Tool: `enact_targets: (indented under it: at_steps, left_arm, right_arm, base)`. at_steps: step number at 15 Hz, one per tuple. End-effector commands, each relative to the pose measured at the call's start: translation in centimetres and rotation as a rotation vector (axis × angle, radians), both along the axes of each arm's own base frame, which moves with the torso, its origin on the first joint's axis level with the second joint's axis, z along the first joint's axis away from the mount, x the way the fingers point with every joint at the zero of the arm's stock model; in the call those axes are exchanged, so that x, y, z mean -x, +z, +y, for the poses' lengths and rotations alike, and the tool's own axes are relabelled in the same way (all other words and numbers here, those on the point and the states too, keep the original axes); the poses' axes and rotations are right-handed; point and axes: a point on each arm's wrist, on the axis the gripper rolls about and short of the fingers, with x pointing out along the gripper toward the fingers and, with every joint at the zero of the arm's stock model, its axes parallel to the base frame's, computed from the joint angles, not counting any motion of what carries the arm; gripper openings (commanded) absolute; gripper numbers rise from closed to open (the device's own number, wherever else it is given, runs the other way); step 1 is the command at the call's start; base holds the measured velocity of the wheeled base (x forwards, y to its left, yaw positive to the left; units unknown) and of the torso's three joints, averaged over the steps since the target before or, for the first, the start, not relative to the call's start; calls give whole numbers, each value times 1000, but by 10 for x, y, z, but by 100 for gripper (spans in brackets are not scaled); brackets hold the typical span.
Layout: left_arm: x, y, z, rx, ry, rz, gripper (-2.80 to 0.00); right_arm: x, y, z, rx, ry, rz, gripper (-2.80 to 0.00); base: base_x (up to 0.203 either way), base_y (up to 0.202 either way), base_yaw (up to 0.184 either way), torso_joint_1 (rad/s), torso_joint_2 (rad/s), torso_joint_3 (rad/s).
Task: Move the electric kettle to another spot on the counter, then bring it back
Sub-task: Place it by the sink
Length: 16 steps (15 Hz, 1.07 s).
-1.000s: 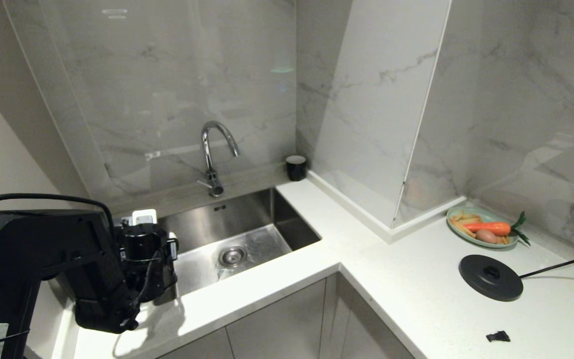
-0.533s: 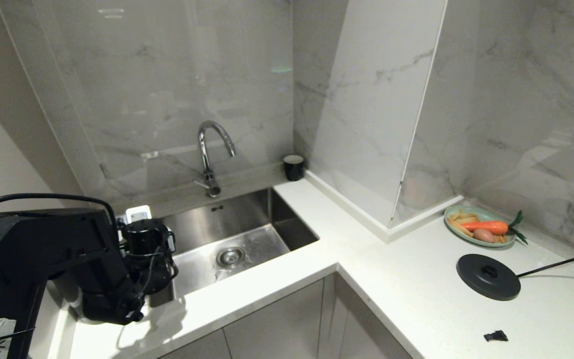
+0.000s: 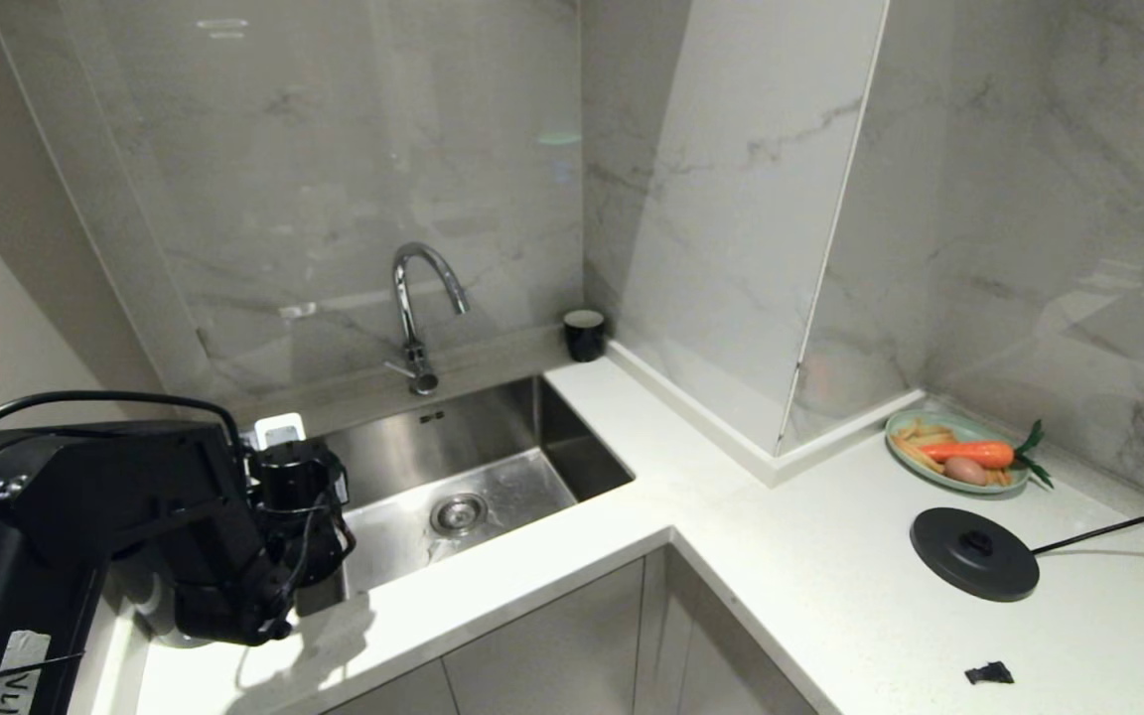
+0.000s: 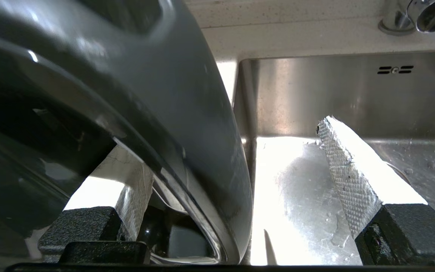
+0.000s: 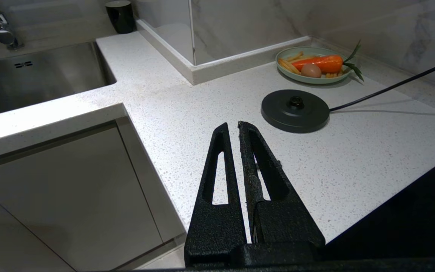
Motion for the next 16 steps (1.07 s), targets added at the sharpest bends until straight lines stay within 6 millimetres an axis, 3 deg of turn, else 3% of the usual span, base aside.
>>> enact_targets:
  at_steps: [1, 4, 7, 8, 12, 16]
  left_arm:
    - [1, -11, 31, 1, 84, 22, 0]
    - [19, 1, 21, 21, 13, 44, 0]
    - [44, 3, -6, 59, -71, 56, 0]
    - [43, 7, -8, 55, -80, -7, 0]
    - [41, -13, -4, 8, -78, 58, 0]
    - [27, -2, -10, -27, -105, 17, 0]
  right_arm:
    - [0, 0, 0, 1, 1, 1, -280]
    - [0, 0, 0, 2, 2, 1, -280]
    - [0, 0, 0, 2, 2, 1, -280]
    - [0, 0, 0, 1, 2, 1, -280]
    - [0, 0, 0, 2, 2, 1, -280]
    - [0, 0, 0, 2, 2, 1, -280]
  base:
    - [0, 0, 0, 0, 0, 0]
    - [0, 0, 0, 0, 0, 0]
    - [0, 0, 0, 0, 0, 0]
    - [0, 0, 0, 0, 0, 0]
    - [0, 0, 0, 0, 0, 0]
    - [0, 0, 0, 0, 0, 0]
